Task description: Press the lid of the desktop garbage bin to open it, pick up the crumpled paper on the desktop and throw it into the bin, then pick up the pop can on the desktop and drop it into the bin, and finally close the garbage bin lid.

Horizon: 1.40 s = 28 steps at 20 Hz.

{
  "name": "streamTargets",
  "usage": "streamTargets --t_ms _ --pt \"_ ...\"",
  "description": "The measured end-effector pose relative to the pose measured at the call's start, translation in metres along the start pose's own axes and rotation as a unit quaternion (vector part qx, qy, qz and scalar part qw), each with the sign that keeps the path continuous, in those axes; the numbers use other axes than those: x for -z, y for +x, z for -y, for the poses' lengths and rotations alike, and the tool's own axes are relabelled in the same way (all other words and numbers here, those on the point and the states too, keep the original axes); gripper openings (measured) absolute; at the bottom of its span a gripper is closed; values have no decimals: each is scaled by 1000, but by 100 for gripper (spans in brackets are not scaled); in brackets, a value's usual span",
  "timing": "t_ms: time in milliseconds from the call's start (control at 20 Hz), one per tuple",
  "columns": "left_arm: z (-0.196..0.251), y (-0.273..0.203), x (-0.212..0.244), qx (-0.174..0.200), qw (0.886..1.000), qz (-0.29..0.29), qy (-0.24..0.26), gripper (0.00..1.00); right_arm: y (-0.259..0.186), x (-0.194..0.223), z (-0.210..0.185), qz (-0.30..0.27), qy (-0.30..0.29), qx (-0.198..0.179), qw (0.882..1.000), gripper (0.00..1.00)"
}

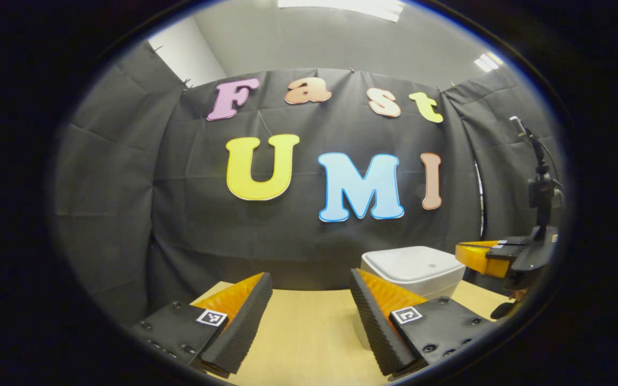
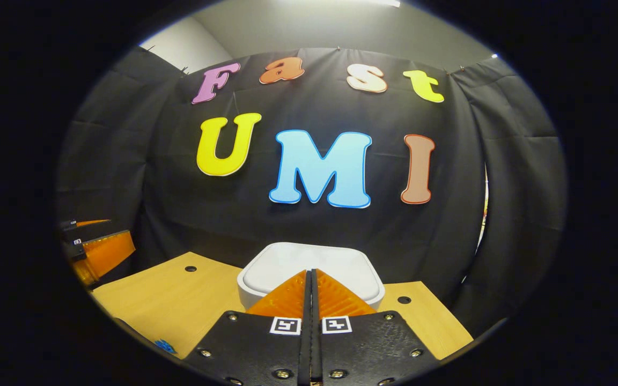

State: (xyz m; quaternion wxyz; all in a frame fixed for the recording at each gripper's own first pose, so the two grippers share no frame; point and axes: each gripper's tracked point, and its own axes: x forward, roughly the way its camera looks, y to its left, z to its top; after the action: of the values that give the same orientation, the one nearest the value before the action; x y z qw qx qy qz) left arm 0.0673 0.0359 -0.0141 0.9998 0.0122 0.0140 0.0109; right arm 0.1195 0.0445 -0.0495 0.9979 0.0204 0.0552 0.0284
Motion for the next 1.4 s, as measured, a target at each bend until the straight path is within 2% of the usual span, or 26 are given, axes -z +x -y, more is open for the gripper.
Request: streamTargets --t_ms 400,700,950,1150,1400 --pt "-20 5 13 -23 1000 -14 -14 96 41 28 8 -45 25 0 999 0" --pt "-30 8 19 -37 999 -22 -10 96 42 36 6 -61 43 -8 997 0" --pt "-28 9 19 -36 999 -21 -11 96 44 38 5 -46 67 -11 997 1" --pt "-24 5 18 -34 999 -18 -11 96 44 38 6 -48 60 -5 997 0" --pt "-22 -1 14 -35 999 -13 -13 96 38 29 7 -59 87 -7 994 0"
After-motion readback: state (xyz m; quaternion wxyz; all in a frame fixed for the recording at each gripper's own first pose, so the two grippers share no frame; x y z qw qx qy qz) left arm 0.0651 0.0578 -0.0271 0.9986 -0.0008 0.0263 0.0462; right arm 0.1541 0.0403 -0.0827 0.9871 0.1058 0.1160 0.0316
